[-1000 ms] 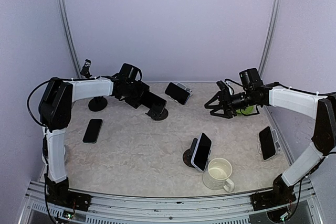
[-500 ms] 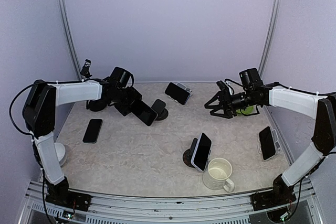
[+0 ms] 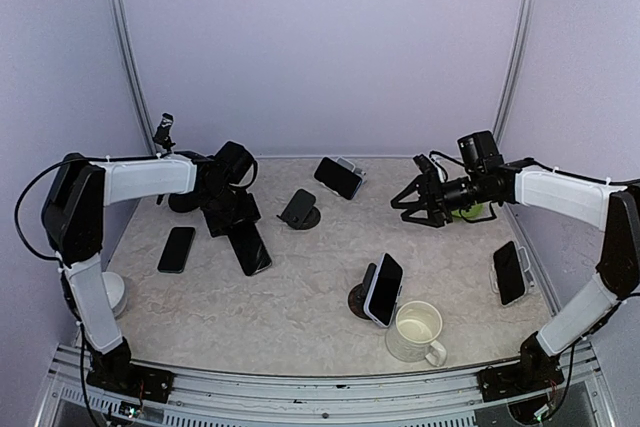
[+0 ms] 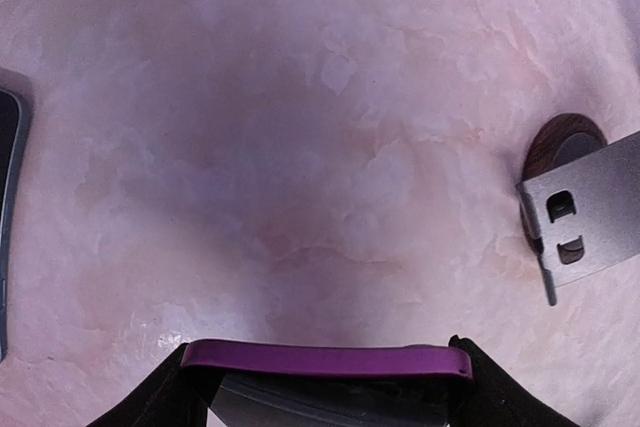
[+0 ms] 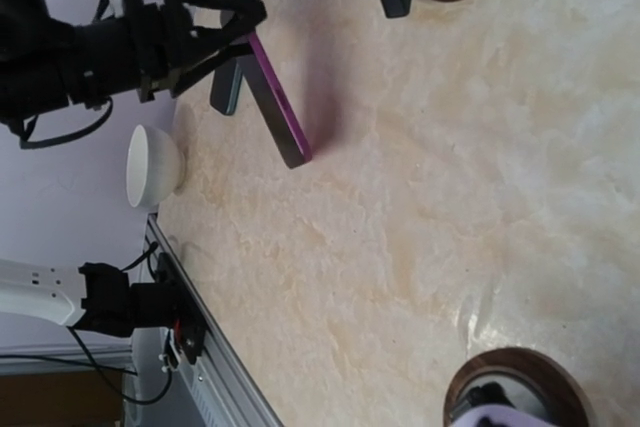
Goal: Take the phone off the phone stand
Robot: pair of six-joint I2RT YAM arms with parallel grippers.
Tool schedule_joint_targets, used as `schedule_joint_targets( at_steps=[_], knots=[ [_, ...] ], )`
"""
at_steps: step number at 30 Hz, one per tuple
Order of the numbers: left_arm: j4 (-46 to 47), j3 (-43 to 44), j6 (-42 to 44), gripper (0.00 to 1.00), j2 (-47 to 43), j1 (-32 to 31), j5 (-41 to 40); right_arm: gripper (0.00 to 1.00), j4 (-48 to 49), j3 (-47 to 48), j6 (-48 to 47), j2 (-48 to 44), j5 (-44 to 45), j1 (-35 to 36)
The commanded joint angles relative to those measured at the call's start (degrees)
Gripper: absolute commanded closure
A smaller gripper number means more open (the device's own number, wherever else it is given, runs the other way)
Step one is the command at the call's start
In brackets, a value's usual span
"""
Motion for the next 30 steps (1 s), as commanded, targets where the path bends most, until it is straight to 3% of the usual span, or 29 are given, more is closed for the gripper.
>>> schedule_joint_targets(
  at_steps=[1,14,24,30],
  knots=[
    [-8.28,6.81,11.01,0.79,5.27,-2.83,-7.46,0.33,-0.17,-0.82,-0.68,-2.04,-0.81,-0.59],
    [-11.96,10.57,22.65,0.79,13.94,-2.83,-15.68,0.34,-0.97,-1.29,-0.52,-2.76,0.04,-0.59],
    [-8.04,9.29,29.68,0.79,14.27,0.88,-14.26,0.34,-1.39,-0.24,-0.18,-1.94,0.42,-0.59],
    [-6.12,7.59,30.78,0.76,13.01,2.12,-8.44,0.33,-1.59,0.50,-0.12,-1.36,0.60,-0.59]
  ],
)
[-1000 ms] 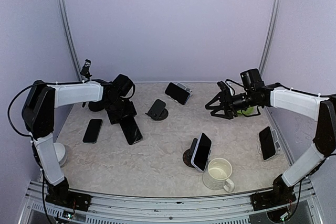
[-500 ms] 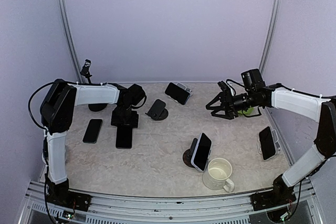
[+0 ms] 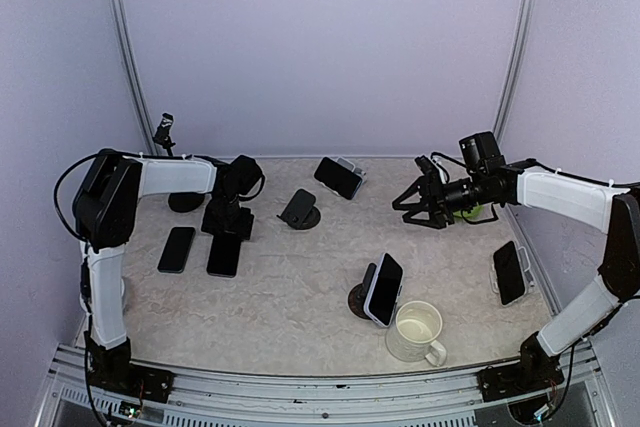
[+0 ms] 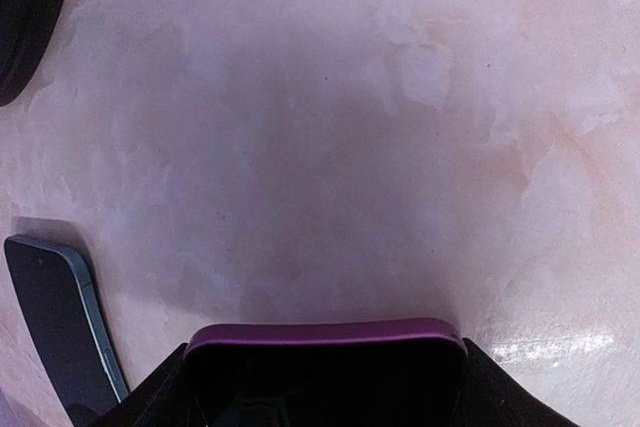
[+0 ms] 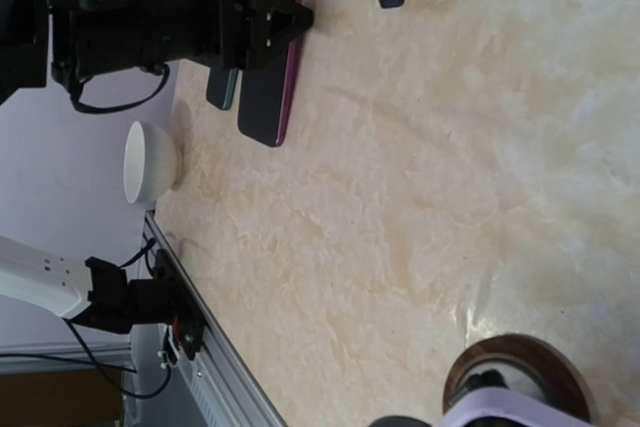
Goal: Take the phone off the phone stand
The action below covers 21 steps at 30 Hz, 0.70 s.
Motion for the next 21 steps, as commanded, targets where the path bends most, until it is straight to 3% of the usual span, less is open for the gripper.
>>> schedule_joint_targets(
  at_steps=[1,9,13,19,21],
  knots=[
    [2.59,-1.47,2.19,0.75,-0.58,0.61,3.33,0.34,-0.72,1.43,-0.05,-0.02,0.27,-0.59],
    [3.40,-3.62,1.07,0.65,-1.62,0.45,7.54,0.34,-0.27,2.20,0.01,0.91,0.20,-0.58],
    [4.05,-4.50,1.16,0.45,-3.01,0.65,8.09,0.33,-0.10,2.64,0.07,1.14,0.02,-0.59],
    [5.94,-4.40,4.54,0.05,-7.12,0.67,10.11,0.33,-0.12,2.88,0.06,0.84,0.26,-0.58],
    [7.42,-4.36,6.37,0.01,-9.02,0.76,11.43,0.33,-0.07,2.86,0.04,0.72,0.36,-0.58]
  ],
)
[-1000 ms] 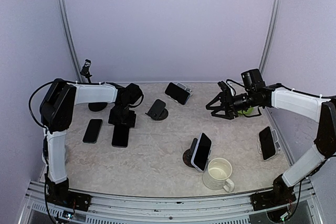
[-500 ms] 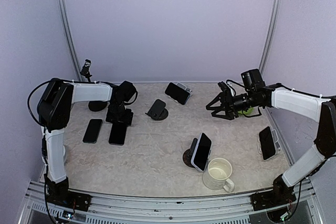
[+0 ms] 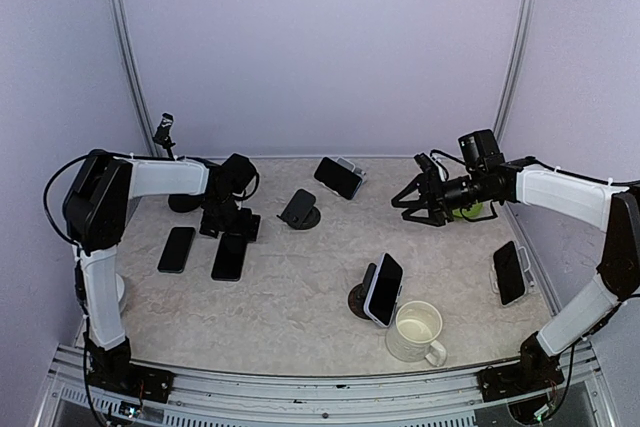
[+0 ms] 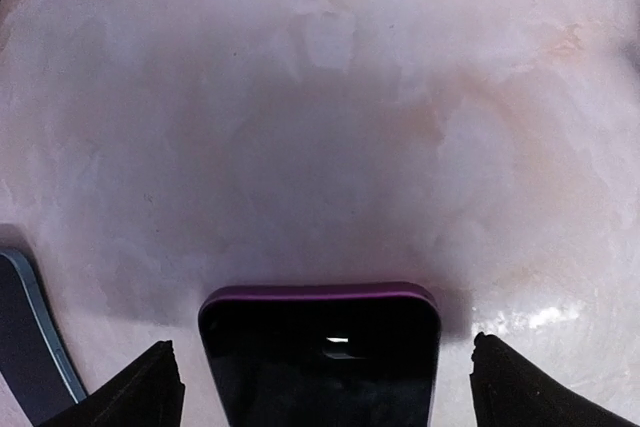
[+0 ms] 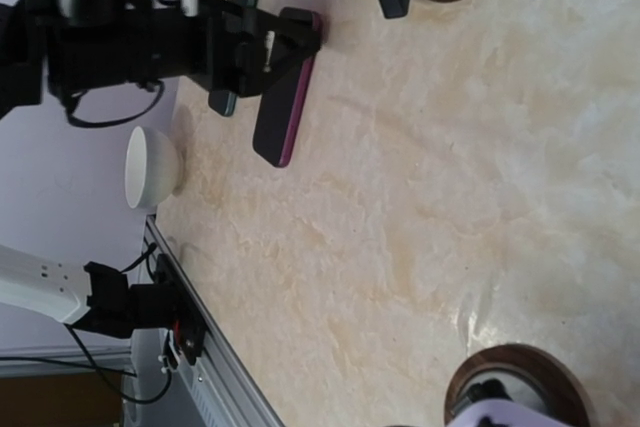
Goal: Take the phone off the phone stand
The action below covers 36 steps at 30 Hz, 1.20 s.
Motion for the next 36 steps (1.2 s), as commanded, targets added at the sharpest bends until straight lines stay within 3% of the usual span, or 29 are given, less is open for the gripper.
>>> schedule_joint_targets(
  at_steps=[1,12,19,36],
  knots=[
    [3.62,-0.04,4.62,0.01,-6.44,0.05,3.59,0.33,0.03,1.71,-0.07,-0.01,0.21,-0.57],
    [16.86,-0.38,14.95,0.01,-12.26,0.14,21.92,0.33,0.41,1.38,0.17,-1.52,0.94,-0.59],
    [17.64,6.19,18.67,0.02,-6.08,0.40,28.10,0.33,1.50,0.65,1.20,-2.86,1.48,-0.59],
    [13.92,21.02,24.60,0.01,10.51,-1.75,24.83,0.32,-0.20,1.26,1.64,-2.71,1.97,-0.53]
  ],
)
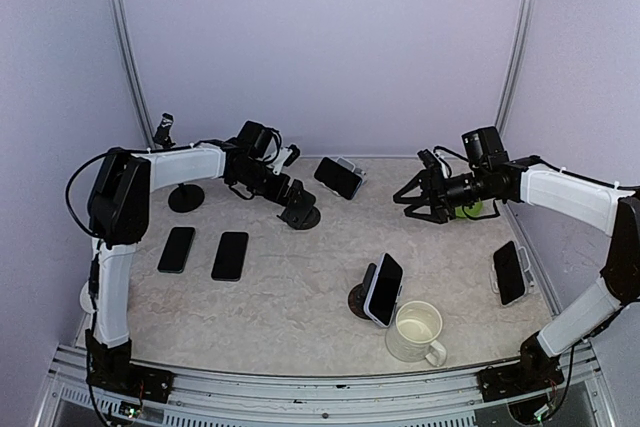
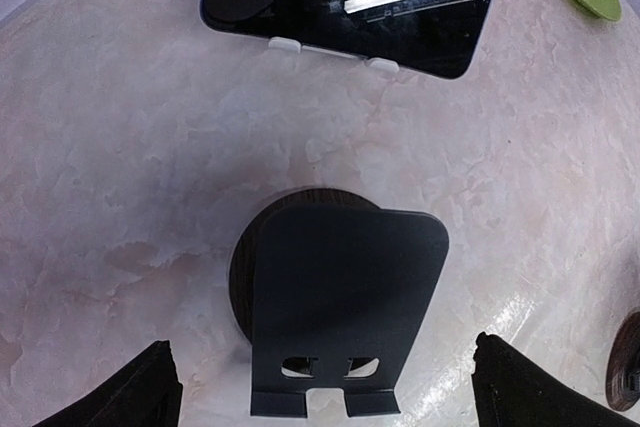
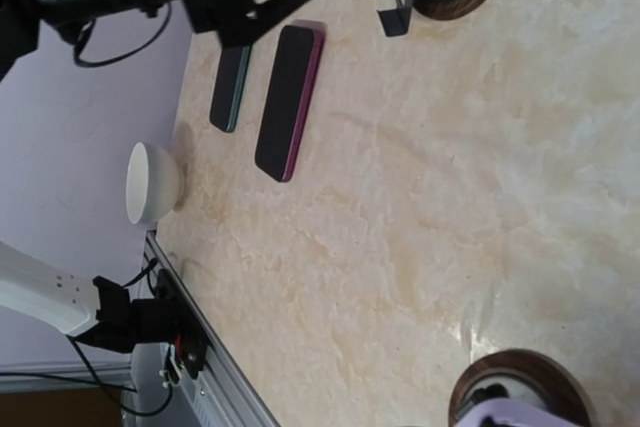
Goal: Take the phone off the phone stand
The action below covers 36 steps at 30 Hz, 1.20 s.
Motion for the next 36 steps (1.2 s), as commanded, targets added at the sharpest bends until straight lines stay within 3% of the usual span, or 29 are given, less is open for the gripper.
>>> schedule_joint_targets(
  at_steps=[1,16,30,36],
  knots=[
    [-1.16,3.77,2.11,0.01,3.14,-1.01,-1.18,0.32,-0.59,1.53,0.03,-0.66,0.49,-0.58],
    [-1.65,8.02,2.74,0.08,9.12,-3.71,-6.08,0.28,-3.05,3.93,-1.04,0.96,1.01,-0.59],
    [1.63,3.96,1.12,0.46,3.02,-2.22,-12.08,0.09,-3.70,4.74,-2.05,1.26,1.47,-0.59],
    [3.01,1.17,-1.82,0.51,-0.44,0.09,-14.21,0.00,-3.79,5.89,-2.74,2.16,0.96,-0.59]
  ],
)
